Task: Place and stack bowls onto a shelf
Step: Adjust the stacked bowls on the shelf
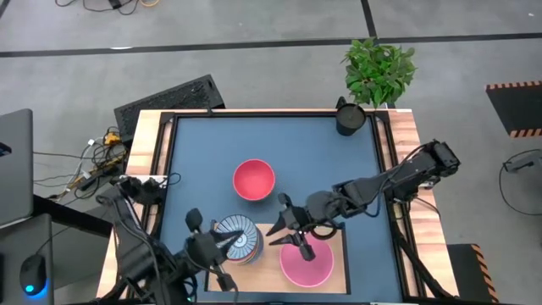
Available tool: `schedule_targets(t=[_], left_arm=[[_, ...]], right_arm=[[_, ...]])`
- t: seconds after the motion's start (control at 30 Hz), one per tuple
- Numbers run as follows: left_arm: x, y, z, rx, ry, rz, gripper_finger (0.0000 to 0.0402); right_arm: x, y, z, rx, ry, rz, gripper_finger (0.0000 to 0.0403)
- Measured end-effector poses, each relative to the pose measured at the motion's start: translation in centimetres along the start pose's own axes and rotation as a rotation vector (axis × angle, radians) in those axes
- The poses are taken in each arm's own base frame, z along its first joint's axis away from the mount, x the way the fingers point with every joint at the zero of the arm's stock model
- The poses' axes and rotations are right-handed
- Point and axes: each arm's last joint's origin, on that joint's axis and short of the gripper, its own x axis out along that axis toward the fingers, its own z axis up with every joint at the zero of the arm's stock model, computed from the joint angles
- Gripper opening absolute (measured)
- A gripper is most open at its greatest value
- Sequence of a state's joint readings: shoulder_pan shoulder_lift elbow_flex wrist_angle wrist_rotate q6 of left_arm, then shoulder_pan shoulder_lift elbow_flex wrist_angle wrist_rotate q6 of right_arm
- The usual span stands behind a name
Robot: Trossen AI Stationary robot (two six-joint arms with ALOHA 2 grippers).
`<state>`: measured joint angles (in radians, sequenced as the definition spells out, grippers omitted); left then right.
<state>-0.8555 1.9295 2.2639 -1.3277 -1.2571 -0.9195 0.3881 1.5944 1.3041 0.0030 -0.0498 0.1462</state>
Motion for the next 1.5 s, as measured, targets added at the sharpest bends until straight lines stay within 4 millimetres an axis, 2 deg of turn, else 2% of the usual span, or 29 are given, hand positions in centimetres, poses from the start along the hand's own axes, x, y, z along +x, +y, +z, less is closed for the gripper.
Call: schedule_targets(t=[0.17, 0.4, 0.53, 0.67, 0.97, 1.3, 1.5], left_arm=[[-0.2, 0.9, 0.7, -0.011, -0.015, 0.011, 0.0], [-0.3, 1.5, 0.4, -0.051, 0.018, 0.017, 0.0], [-0.3, 1.6, 0.3, -0.068, 0.015, 0.025, 0.0], [-0.3, 1.6, 0.3, -0.075, 0.009, 0.028, 0.0], [-0.3, 1.6, 0.3, -0.092, 0.008, 0.028, 0.0], [-0.3, 1.7, 0.2, -0.097, 0.037, 0.017, 0.0], [-0.3, 1.7, -0.2, -0.15, 0.13, -0.012, 0.0]], right_arm=[[-0.1, 0.5, 0.1, -0.049, -0.011, 0.01, 0.0072], [0.0, 0.7, 0.3, -0.089, -0.041, 0.017, 0.002], [1.0, 0.5, -0.4, -0.097, -0.024, 0.015, 0.0019], [2.0, 0.6, -1.0, -0.094, -0.026, 0.017, 0.0036], [2.0, -0.1, -0.9, -0.1, -0.031, -0.004, 0.0021], [3.2, -0.8, -2.0, -0.081, 0.0, -0.007, 0.0033], [3.6, -0.7, -2.5, -0.082, 0.023, -0.002, 0.0023]])
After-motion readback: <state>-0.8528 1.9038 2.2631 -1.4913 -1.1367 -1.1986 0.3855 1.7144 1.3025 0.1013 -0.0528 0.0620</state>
